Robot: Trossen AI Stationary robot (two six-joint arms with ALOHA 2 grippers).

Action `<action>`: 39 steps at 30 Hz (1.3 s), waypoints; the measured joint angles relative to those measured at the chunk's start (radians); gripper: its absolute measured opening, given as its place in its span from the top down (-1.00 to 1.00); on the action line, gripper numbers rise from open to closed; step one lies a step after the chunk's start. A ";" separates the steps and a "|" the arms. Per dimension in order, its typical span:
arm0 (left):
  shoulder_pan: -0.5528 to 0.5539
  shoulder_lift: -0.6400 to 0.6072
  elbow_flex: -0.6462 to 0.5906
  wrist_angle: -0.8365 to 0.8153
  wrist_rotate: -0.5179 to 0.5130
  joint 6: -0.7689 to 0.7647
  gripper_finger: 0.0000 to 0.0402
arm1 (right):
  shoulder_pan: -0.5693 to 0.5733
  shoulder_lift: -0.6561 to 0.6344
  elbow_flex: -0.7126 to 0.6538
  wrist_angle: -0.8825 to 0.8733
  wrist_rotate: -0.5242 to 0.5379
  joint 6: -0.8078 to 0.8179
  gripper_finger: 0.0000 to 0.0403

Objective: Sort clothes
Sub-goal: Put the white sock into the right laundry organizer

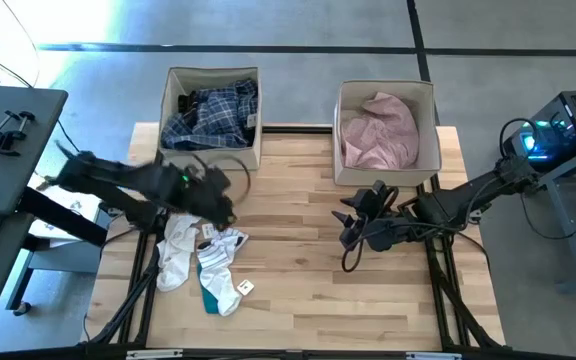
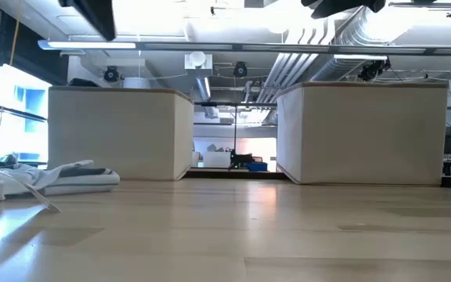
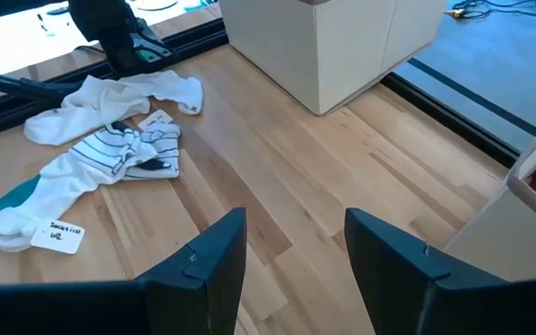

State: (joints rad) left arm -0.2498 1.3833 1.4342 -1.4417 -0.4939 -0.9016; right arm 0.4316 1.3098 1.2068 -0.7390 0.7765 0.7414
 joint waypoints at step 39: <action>0.291 0.200 -0.582 0.321 0.333 -0.100 0.07 | 0.060 0.000 0.000 -0.099 -0.026 0.044 0.15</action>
State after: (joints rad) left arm 0.0412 1.5829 0.8519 -1.1211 -0.1605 -1.0014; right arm 0.4919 1.3098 1.2068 -0.8385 0.7502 0.7856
